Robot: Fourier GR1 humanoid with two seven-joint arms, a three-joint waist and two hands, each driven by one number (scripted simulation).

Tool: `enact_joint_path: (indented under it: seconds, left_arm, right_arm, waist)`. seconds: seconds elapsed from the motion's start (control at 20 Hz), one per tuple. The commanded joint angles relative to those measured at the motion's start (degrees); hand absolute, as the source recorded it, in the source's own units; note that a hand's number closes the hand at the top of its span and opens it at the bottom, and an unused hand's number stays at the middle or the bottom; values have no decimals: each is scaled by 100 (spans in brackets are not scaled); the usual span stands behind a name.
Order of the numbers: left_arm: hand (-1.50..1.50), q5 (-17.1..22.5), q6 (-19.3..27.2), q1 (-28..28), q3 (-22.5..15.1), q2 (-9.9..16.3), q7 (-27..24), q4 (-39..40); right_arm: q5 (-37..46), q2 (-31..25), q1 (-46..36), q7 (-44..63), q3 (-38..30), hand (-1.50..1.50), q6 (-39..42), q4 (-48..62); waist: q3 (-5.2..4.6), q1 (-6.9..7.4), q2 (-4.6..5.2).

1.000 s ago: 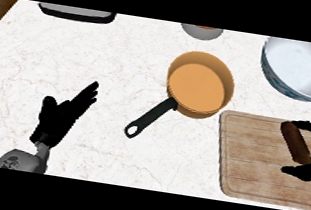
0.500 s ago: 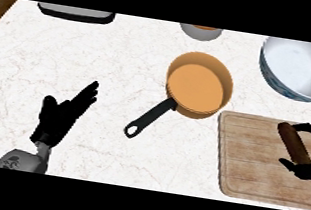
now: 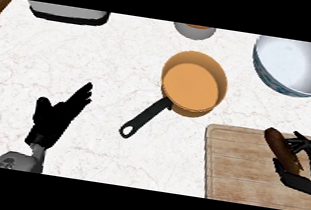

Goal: Pick the sweet potato from the cutting board and place it in the pot

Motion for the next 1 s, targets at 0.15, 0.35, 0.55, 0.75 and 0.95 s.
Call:
enact_joint_path:
  seconds: [0.15,0.35,0.55,0.75,0.95]
  left_arm:
    - [0,-126,-55,-67,76,-40,-212,248]
    - [0,-169,-23,-12,-56,-193,54,-30]
    - [0,-58,-114,12,124,-51,167,-279]
    - [0,-253,-41,-56,1,-190,230,-117]
    - [0,-236,-76,39,24,-270,126,-223]
  right_arm:
    - [-283,649,1564,1139,256,150,-425,-3192]
    - [239,587,2012,1718,505,150,-777,-4398]
    - [836,812,2303,2242,752,150,-1294,-5482]
    - [1365,548,2090,2811,831,150,-1330,-6123]
    - [1584,397,1835,4288,935,150,-1109,-7317]
  waist:
    - [58,-18,53]
    - [66,52,63]
    - [69,84,66]
    - [71,100,79]
    - [70,119,75]
